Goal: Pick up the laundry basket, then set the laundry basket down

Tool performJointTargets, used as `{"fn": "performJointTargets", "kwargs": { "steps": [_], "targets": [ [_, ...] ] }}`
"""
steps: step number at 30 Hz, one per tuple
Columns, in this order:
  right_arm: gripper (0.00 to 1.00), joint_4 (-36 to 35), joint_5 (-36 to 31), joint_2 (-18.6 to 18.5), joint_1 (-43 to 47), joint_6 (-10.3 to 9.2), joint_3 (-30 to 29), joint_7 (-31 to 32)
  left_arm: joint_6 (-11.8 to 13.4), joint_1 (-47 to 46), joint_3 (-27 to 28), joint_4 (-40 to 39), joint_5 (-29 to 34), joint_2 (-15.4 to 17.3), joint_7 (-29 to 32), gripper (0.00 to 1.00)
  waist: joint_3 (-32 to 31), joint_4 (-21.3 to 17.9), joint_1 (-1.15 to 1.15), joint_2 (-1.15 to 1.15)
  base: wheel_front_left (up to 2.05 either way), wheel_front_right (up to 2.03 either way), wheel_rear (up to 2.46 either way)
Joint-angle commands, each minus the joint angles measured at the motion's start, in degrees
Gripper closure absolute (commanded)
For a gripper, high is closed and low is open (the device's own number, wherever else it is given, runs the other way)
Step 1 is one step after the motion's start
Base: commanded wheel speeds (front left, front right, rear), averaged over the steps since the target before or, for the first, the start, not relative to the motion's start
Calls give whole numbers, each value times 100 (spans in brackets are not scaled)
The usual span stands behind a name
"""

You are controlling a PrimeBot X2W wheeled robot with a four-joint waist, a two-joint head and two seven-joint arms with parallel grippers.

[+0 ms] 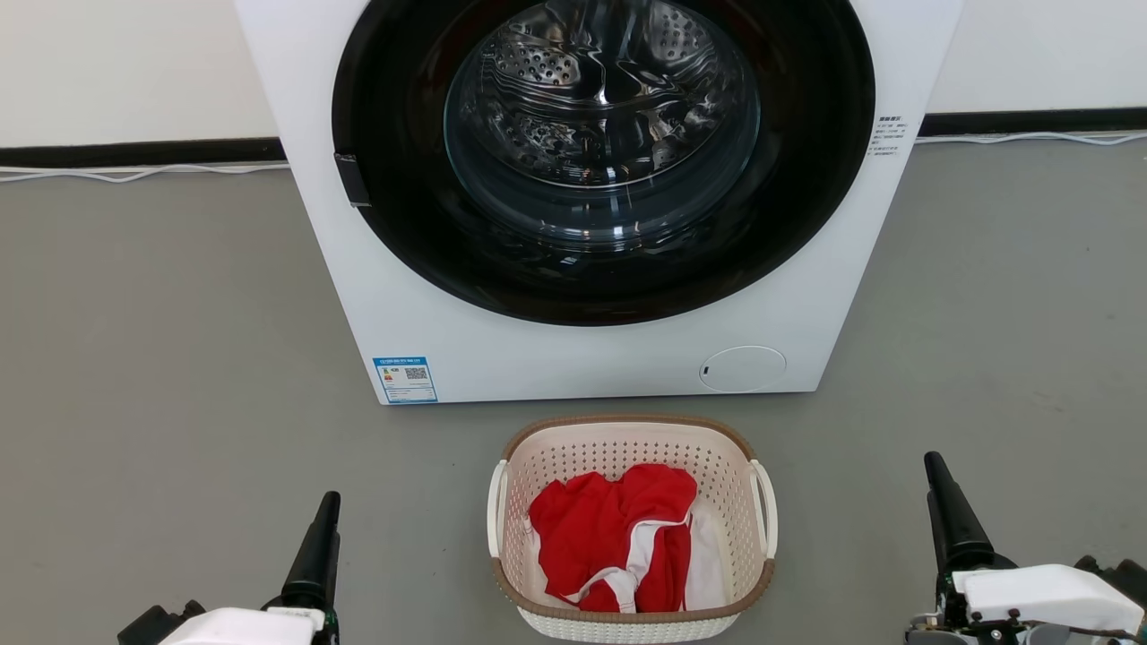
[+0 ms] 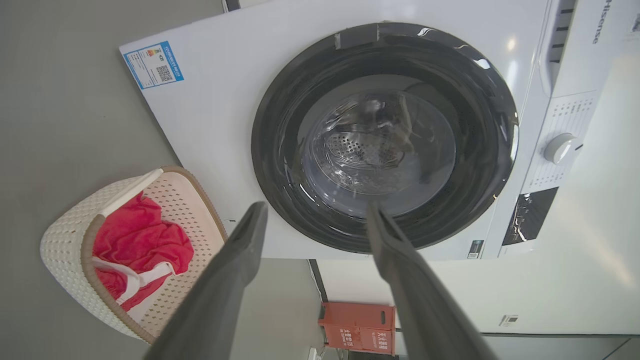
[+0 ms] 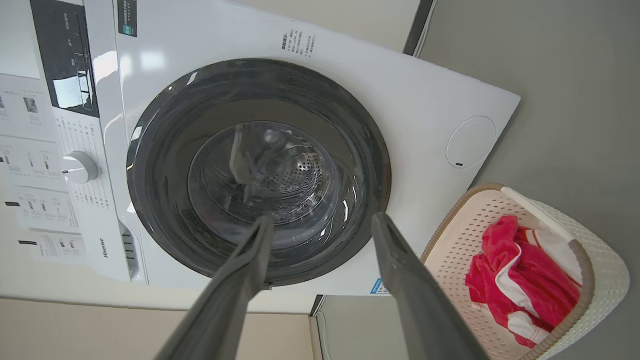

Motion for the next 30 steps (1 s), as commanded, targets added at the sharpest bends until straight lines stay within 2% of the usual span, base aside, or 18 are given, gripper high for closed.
{"fn": "performJointTargets", "kwargs": {
  "steps": [1,15,30],
  "targets": [
    [0,-219,-315,-89,-72,12,65,-100,50,-206,14,-147,221,44,-68,0,0,0,-1,0,0,0,0],
    [0,-279,-1759,-101,-48,17,179,-335,198,-172,-111,-242,1335,53,-304,0,13,-12,-1,0,0,0,0],
    [0,-175,-2916,-153,-67,22,311,-570,371,-145,-208,-263,2368,62,-539,0,0,-30,-1,0,0,0,0]
  ]
}}
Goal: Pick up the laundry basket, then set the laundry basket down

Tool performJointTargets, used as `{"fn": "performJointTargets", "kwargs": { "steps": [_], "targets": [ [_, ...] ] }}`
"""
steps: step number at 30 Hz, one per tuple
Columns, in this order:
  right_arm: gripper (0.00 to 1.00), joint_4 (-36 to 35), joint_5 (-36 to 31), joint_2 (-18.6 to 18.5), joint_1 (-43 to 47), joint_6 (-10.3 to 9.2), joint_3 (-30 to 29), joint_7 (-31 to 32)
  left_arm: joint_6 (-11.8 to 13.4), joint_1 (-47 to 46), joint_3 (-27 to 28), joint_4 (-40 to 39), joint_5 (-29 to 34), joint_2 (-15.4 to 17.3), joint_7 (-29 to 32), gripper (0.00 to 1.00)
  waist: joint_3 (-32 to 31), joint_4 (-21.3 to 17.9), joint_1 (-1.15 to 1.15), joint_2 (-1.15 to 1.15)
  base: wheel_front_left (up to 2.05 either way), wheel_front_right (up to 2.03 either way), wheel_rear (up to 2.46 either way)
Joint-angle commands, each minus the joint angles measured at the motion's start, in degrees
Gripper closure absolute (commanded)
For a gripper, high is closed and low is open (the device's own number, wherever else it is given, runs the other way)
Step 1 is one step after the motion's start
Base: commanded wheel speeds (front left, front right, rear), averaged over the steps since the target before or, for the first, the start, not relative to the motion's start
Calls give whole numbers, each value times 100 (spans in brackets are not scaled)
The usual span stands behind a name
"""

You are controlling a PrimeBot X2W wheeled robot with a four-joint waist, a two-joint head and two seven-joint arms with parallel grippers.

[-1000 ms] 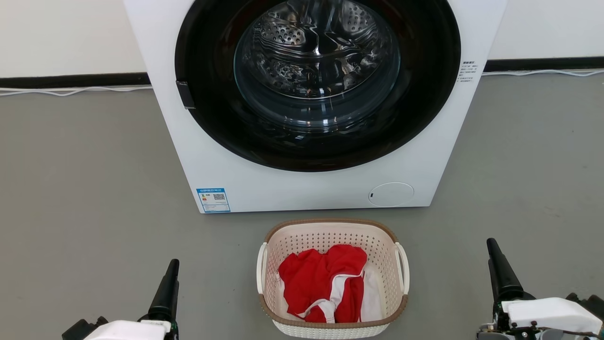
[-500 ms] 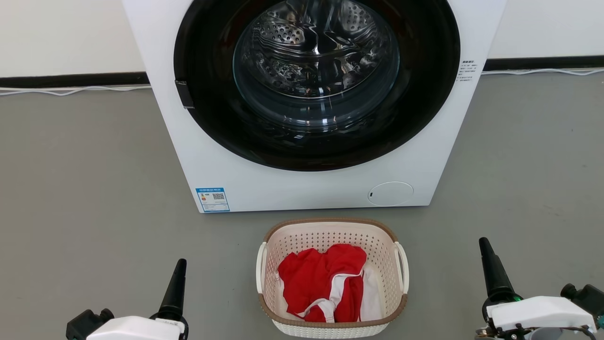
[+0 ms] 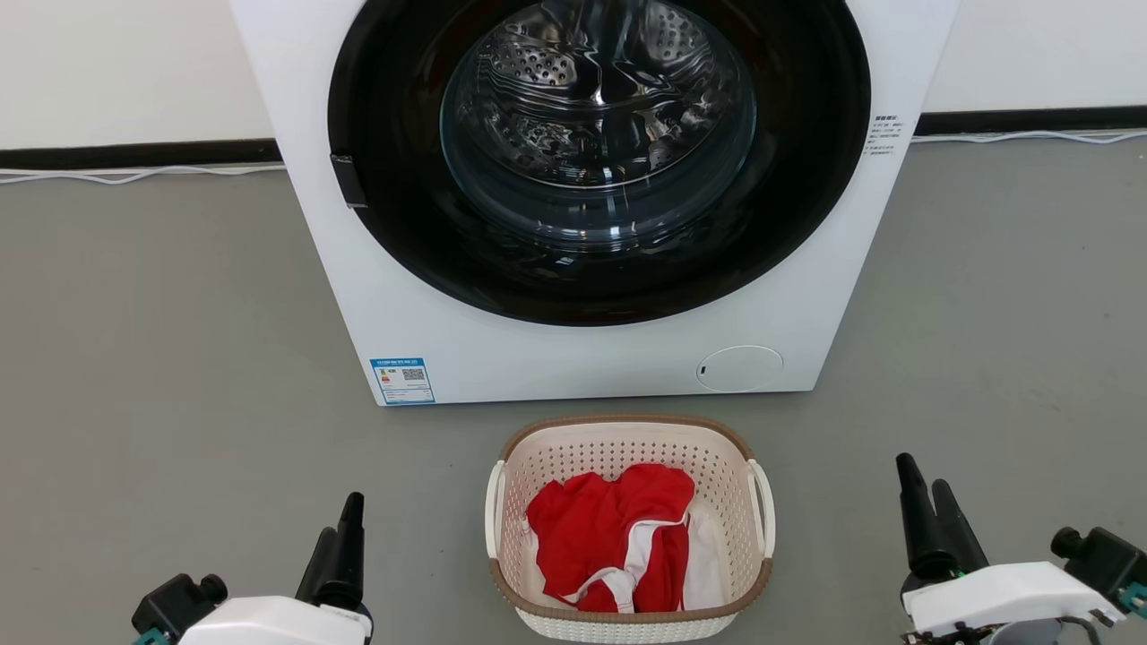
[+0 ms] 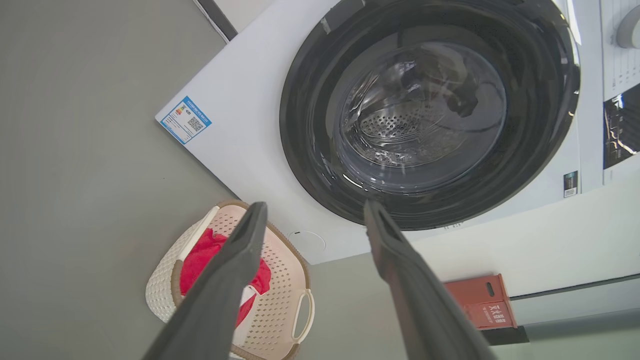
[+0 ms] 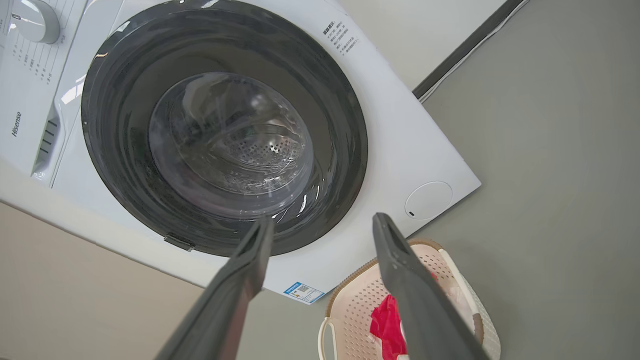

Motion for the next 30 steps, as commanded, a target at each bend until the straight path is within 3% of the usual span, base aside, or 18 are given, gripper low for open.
{"fn": "performJointTargets", "kwargs": {
  "steps": [1,30],
  "targets": [
    [0,-138,-214,-72,-103,21,87,-117,61,-143,39,-173,183,50,-68,0,-1,-3,0,0,0,0,0],
    [0,10,-2381,-157,-78,31,297,-605,298,-98,-142,-180,2558,69,-555,0,1,-11,0,0,0,0,0]
  ]
}}
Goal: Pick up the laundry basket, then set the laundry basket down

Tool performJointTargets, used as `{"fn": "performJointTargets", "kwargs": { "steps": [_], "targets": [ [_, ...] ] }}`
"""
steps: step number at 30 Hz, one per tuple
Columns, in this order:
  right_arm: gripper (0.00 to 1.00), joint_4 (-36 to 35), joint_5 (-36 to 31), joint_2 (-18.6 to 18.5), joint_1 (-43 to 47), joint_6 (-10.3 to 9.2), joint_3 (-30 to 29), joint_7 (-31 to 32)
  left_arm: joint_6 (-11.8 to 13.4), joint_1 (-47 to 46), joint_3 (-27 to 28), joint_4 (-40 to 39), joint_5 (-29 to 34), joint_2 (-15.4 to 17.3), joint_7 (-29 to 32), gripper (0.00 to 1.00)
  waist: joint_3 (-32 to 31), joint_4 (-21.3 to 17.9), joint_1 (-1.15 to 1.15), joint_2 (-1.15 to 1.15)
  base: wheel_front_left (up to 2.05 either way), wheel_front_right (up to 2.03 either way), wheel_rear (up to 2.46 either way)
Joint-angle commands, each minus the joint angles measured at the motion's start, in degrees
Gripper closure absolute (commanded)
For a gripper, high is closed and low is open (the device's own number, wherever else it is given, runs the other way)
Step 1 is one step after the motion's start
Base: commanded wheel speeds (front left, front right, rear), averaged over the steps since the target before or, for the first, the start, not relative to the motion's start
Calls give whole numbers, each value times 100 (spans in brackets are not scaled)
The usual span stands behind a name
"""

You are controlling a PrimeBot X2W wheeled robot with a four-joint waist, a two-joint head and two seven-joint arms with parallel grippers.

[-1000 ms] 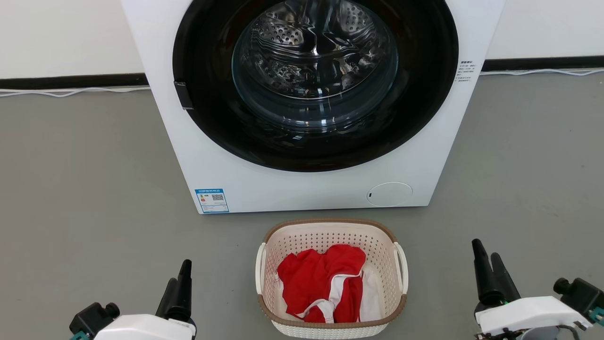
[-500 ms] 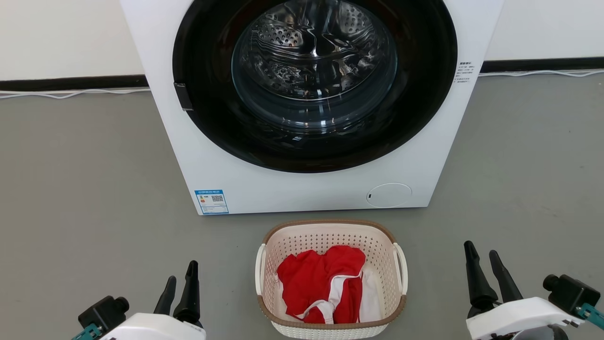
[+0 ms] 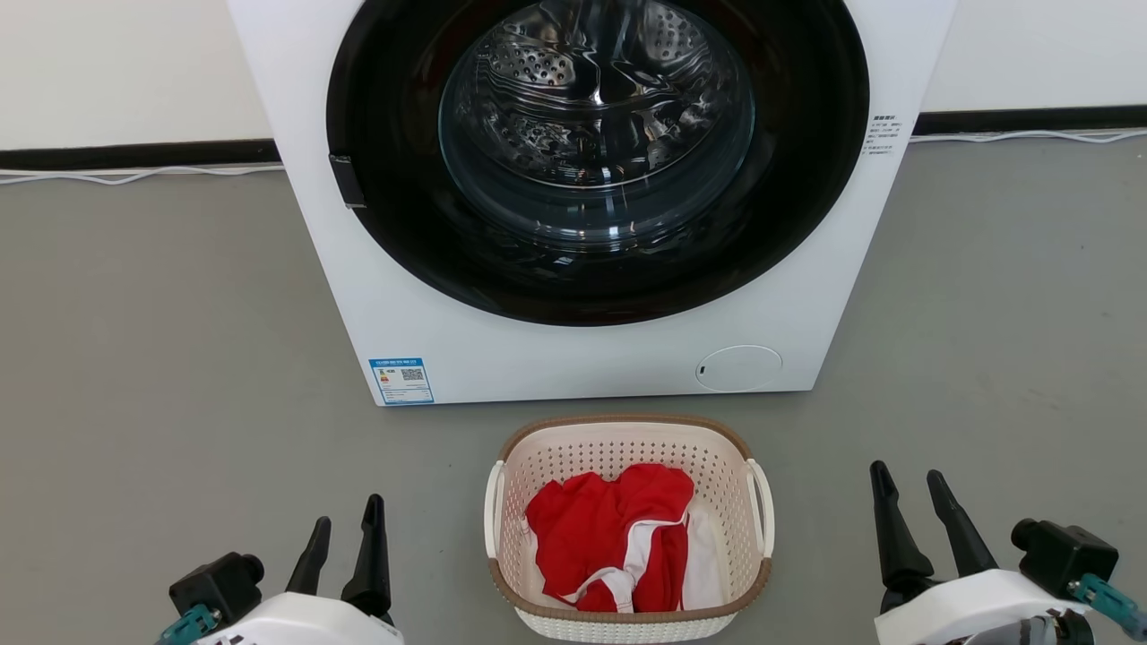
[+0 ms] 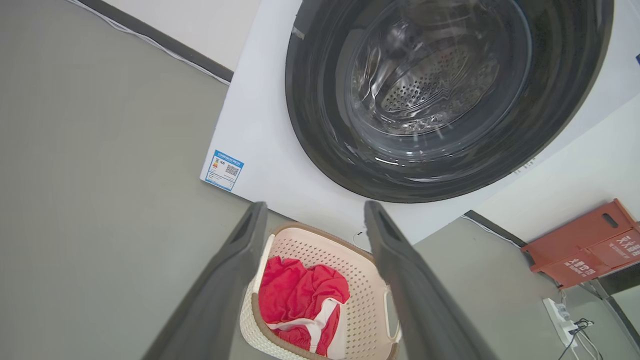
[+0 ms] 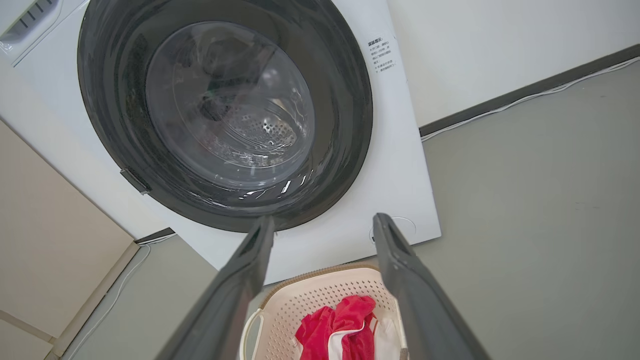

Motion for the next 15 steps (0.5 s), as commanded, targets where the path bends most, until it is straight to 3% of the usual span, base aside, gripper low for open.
{"fn": "performJointTargets", "kwargs": {
  "steps": [1,15],
  "targets": [
    [0,-114,-163,-75,-74,30,80,-95,30,-100,94,-179,134,54,-69,0,1,0,0,0,0,0,0],
    [0,51,-1252,-84,-55,35,61,-329,114,-53,2,-284,1183,63,-303,0,23,-14,0,0,0,0,0]
  ]
}}
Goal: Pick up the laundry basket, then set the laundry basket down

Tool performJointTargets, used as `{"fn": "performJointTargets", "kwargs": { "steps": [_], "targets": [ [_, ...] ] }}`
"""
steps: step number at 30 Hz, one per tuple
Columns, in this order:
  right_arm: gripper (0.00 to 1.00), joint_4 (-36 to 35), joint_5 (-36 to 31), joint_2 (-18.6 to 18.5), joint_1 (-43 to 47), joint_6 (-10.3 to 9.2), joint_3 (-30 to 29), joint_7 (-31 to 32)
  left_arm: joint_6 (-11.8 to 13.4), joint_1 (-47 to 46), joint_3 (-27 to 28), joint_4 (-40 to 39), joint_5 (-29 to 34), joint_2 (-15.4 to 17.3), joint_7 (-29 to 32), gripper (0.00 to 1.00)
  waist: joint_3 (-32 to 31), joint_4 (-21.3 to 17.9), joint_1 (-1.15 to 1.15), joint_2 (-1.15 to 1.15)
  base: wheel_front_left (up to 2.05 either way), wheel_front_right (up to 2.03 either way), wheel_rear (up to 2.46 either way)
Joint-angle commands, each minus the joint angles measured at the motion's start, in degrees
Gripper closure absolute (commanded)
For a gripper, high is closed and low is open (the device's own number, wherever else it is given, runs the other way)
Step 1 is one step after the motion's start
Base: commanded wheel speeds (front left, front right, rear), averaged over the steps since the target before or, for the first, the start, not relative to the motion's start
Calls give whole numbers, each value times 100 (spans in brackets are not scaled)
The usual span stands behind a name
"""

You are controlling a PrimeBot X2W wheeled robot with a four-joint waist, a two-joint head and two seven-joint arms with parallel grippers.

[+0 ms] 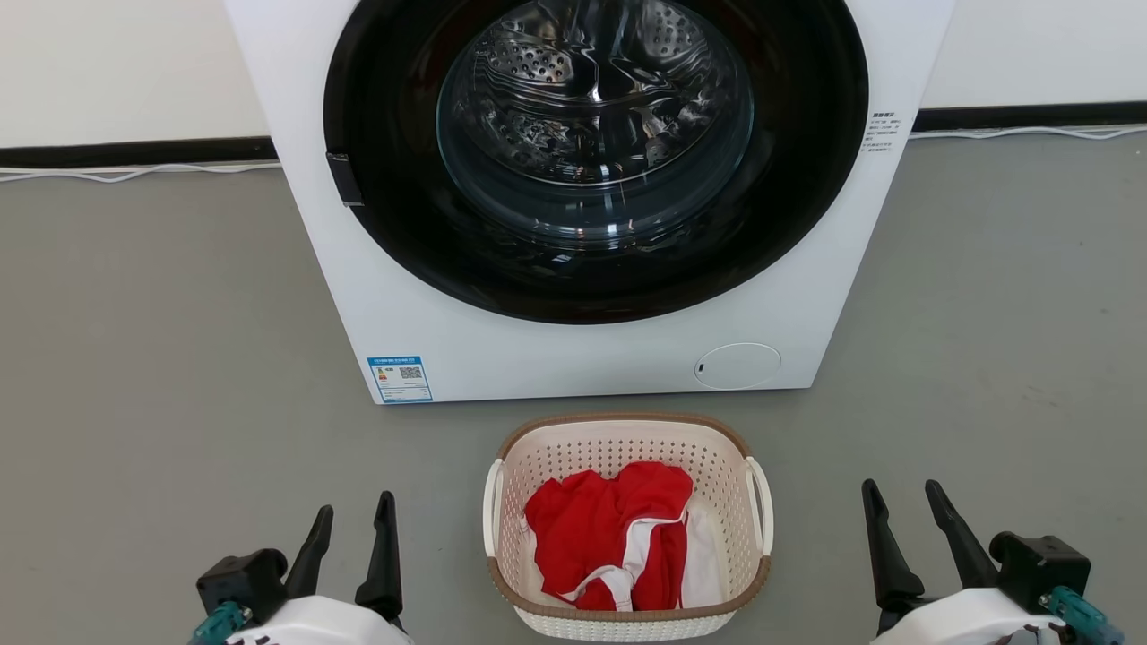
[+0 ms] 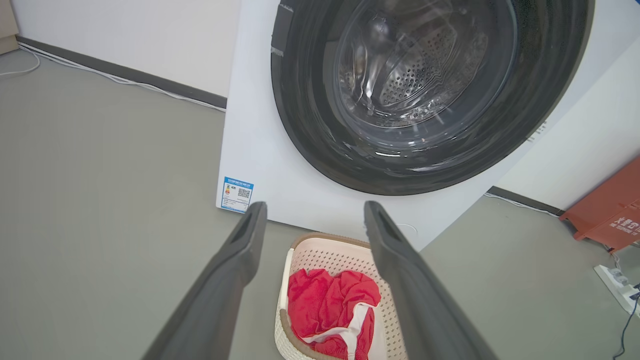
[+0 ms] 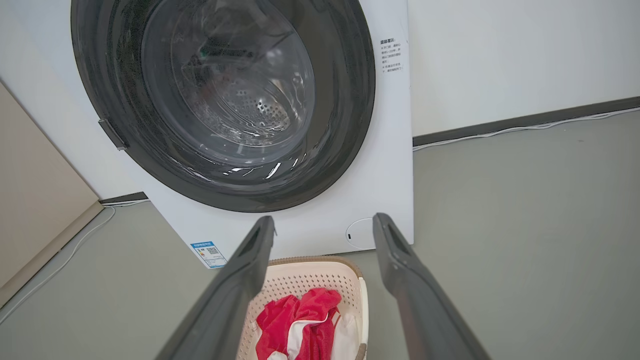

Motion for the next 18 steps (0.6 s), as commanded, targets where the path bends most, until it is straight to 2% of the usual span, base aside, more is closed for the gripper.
{"fn": "performJointTargets", "kwargs": {
  "steps": [1,18],
  "targets": [
    [0,-90,-248,-81,-132,34,76,-117,51,-86,98,-182,228,56,-96,0,-3,-1,0,0,0,0,0],
    [0,110,-1447,-158,-260,40,-56,-404,138,-55,12,-180,1388,67,-382,0,-20,-17,0,0,0,0,0]
  ]
}}
